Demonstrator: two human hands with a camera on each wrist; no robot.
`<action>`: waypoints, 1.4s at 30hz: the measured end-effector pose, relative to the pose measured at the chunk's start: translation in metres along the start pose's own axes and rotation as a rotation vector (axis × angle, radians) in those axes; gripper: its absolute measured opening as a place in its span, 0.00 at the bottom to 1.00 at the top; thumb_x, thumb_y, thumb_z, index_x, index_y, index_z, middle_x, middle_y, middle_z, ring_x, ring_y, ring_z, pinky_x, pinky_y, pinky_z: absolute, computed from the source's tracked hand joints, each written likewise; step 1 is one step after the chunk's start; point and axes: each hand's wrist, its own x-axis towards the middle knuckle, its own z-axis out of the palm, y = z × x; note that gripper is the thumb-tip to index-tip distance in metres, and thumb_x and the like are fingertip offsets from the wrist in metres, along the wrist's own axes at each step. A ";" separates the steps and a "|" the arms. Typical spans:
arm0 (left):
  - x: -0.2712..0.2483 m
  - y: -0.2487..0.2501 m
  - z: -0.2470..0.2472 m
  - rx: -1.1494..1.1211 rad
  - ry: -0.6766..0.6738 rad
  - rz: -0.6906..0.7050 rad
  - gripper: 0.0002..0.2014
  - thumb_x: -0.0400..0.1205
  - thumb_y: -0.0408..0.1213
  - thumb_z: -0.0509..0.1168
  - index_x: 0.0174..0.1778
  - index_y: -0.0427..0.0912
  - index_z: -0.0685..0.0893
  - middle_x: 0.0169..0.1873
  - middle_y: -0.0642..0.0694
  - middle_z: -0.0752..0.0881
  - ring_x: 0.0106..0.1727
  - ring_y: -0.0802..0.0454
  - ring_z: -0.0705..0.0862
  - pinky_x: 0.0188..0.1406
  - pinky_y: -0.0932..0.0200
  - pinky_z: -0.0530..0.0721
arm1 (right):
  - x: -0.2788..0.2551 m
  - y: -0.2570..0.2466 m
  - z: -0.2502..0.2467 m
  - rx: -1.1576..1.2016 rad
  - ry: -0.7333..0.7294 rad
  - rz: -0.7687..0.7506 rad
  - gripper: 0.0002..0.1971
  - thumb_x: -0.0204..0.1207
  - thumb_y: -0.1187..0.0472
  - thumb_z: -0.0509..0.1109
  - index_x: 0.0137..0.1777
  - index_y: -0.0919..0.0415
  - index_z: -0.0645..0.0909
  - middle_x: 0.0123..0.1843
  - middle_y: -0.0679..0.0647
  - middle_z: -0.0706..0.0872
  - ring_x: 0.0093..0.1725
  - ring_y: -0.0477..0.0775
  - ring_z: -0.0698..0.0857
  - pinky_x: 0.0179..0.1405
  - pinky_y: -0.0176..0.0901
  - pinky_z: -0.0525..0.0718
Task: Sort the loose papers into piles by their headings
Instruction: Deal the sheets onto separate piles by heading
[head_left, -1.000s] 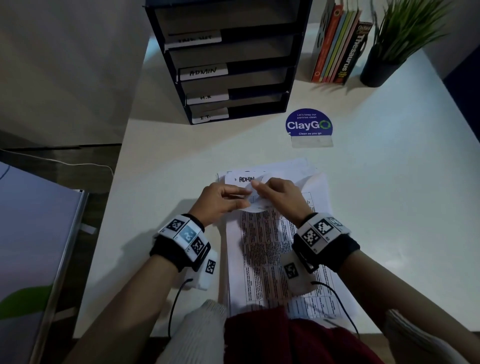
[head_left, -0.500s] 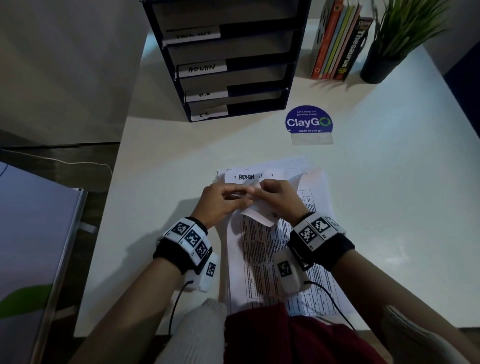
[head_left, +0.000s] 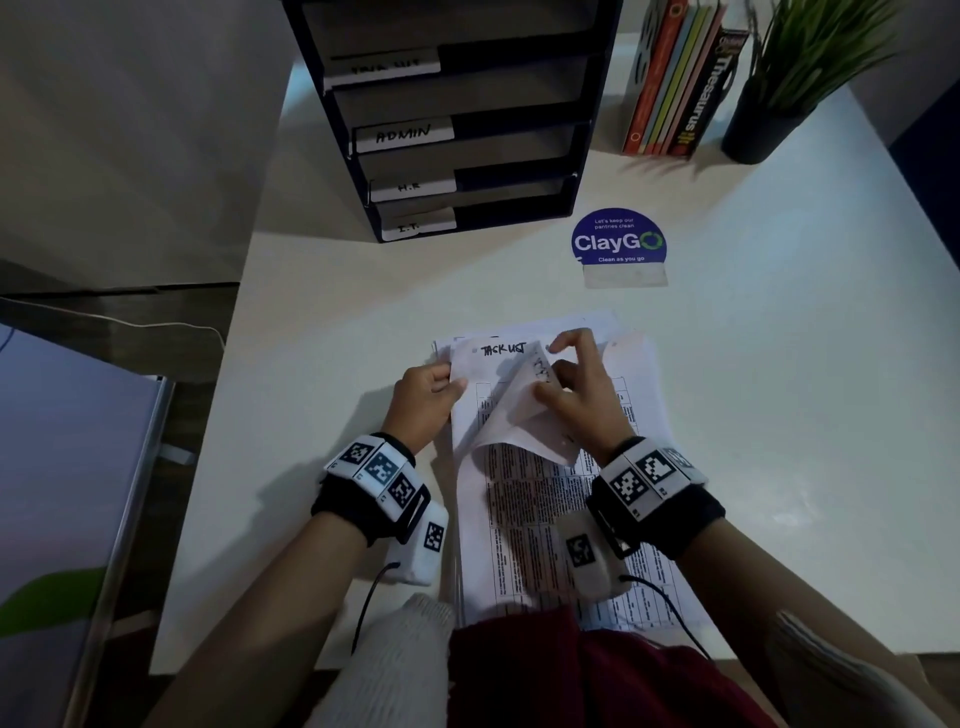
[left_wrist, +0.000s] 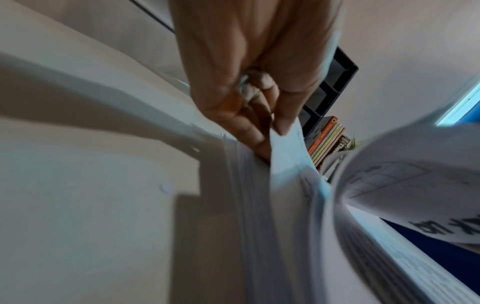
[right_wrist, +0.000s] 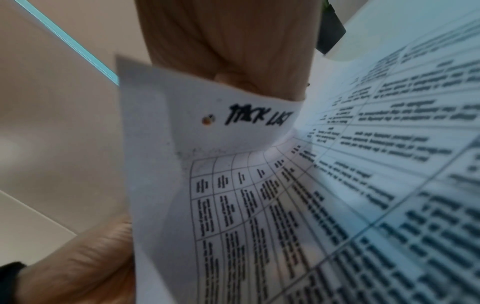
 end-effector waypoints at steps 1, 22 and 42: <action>0.000 0.000 0.000 0.001 -0.002 -0.010 0.12 0.81 0.28 0.62 0.60 0.34 0.84 0.57 0.40 0.86 0.54 0.43 0.86 0.61 0.43 0.82 | -0.002 -0.001 -0.001 -0.054 0.006 -0.038 0.11 0.63 0.61 0.62 0.44 0.48 0.68 0.33 0.59 0.78 0.32 0.53 0.75 0.30 0.36 0.73; -0.024 0.019 0.019 0.119 -0.364 0.040 0.22 0.78 0.46 0.66 0.66 0.39 0.76 0.61 0.40 0.83 0.61 0.46 0.83 0.54 0.59 0.80 | 0.013 -0.027 -0.038 -0.726 0.184 -0.290 0.09 0.73 0.67 0.69 0.53 0.64 0.81 0.51 0.57 0.87 0.55 0.59 0.81 0.66 0.49 0.61; 0.019 0.117 0.127 -0.172 -0.168 -0.032 0.15 0.81 0.29 0.64 0.62 0.29 0.79 0.57 0.35 0.84 0.60 0.40 0.83 0.64 0.43 0.80 | -0.035 -0.004 -0.201 -0.055 0.626 0.123 0.13 0.69 0.80 0.62 0.34 0.61 0.75 0.32 0.54 0.76 0.31 0.49 0.74 0.23 0.26 0.72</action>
